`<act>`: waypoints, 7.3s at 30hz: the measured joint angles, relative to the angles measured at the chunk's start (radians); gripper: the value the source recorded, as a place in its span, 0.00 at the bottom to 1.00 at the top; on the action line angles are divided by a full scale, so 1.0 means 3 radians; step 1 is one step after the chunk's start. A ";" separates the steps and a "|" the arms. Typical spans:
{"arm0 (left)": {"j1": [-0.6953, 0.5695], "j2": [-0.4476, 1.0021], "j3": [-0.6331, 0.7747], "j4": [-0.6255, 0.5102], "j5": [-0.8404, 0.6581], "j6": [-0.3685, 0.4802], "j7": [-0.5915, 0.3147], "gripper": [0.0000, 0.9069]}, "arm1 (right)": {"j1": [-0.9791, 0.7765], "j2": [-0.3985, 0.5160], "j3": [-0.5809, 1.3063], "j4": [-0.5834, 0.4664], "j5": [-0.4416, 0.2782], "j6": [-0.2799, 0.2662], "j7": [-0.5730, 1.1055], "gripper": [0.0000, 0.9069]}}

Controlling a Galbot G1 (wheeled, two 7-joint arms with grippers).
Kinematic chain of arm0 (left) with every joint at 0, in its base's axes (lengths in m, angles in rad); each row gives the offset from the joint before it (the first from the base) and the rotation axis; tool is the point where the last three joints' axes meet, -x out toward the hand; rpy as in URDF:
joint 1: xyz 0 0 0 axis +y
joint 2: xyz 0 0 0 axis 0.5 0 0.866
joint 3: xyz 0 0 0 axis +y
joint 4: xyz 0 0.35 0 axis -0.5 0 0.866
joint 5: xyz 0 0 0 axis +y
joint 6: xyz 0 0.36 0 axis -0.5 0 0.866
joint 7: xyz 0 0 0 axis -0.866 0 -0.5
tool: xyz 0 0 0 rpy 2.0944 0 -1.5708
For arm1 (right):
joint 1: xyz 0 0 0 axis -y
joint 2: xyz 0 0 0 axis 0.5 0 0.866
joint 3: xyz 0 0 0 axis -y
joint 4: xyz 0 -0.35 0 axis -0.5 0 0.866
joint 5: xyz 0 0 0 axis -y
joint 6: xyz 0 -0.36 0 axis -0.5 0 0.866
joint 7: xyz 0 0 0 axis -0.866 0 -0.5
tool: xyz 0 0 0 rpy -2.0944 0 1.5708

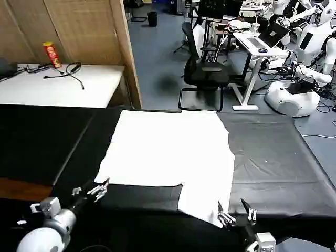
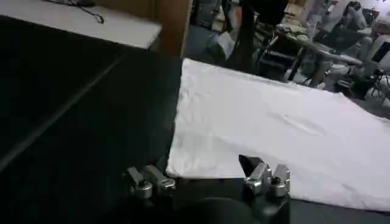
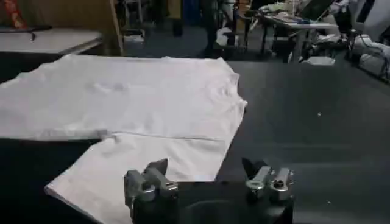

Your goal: Fold and organize the clothes.

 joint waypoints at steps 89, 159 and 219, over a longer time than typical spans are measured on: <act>-0.1037 -0.0395 0.0415 0.0705 0.1018 -0.0514 -0.0082 0.40 | 0.2297 -0.0680 -0.0250 -0.1752 0.0799 0.0347 -0.0076 0.15; 0.0070 0.0339 0.0075 -0.0076 0.1003 0.0193 0.0014 0.62 | 0.0568 -0.1192 0.0448 -0.0194 0.1421 -0.0952 0.0168 0.38; -0.3478 -0.0048 0.1494 0.2897 0.0411 0.0686 0.0167 0.69 | 0.4702 -0.0390 -0.1175 -0.4151 0.1167 -0.0600 -0.0056 0.97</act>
